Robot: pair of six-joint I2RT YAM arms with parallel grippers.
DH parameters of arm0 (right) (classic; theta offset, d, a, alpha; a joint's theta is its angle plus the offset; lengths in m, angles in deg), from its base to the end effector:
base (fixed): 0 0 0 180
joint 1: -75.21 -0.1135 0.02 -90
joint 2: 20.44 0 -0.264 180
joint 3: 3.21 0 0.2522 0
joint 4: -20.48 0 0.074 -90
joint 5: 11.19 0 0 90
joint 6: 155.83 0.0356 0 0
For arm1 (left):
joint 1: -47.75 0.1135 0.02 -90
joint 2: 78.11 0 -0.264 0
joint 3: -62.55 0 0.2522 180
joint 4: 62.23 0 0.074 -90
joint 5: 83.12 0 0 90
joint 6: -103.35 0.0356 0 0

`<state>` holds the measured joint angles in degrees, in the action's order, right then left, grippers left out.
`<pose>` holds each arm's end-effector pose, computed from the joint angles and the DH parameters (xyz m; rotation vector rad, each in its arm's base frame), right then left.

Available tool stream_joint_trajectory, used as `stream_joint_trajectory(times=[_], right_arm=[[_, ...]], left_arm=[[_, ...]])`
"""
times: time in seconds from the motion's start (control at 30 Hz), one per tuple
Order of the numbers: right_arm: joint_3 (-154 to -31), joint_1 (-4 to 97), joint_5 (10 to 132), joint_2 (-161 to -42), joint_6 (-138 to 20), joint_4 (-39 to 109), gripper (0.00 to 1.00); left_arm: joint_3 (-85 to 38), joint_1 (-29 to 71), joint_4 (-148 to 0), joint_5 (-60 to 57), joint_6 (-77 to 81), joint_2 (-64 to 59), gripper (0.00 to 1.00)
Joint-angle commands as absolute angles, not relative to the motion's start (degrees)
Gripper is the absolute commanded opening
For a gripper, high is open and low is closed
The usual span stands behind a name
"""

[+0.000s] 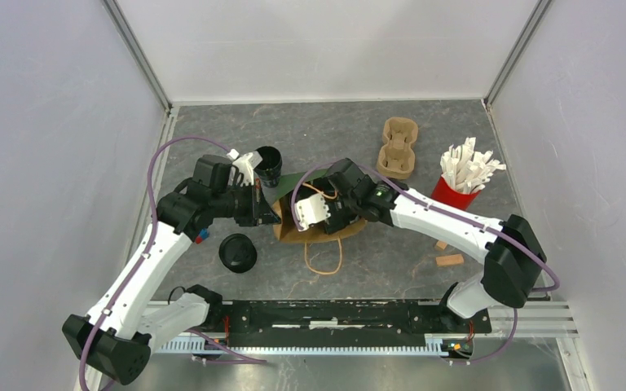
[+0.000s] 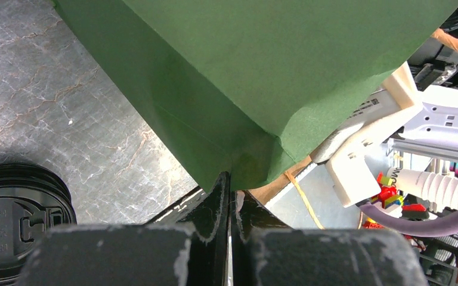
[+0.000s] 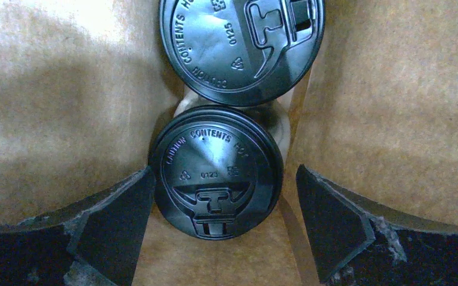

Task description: Pack the takeout coffee

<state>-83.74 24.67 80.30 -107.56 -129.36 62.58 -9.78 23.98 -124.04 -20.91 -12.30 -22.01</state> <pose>0.2102 0.2539 0.2659 -2.0278 1.3293 -0.1347 0.1660 -0.0913 0.3278 0.2080 2.4629 -0.9724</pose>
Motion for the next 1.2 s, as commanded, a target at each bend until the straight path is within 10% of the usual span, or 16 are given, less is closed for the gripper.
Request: stream_joint_trajectory(times=[0.0, 0.43, 1.17], right_arm=[[-86.7, 24.5, 79.6, -104.6, -128.3, 63.2, 0.93], [-86.7, 24.1, 75.8, -103.0, -126.0, 63.9, 0.86], [-80.7, 24.1, 73.0, -102.3, -124.5, 58.3, 0.22]], left_arm=[[-11.9, 23.8, -123.4, -22.7, -11.6, -22.0, 0.02], [-11.9, 23.8, -123.5, -22.8, -11.1, -21.8, 0.02], [-11.2, 23.8, -123.4, -23.8, -11.8, -22.4, 0.02]])
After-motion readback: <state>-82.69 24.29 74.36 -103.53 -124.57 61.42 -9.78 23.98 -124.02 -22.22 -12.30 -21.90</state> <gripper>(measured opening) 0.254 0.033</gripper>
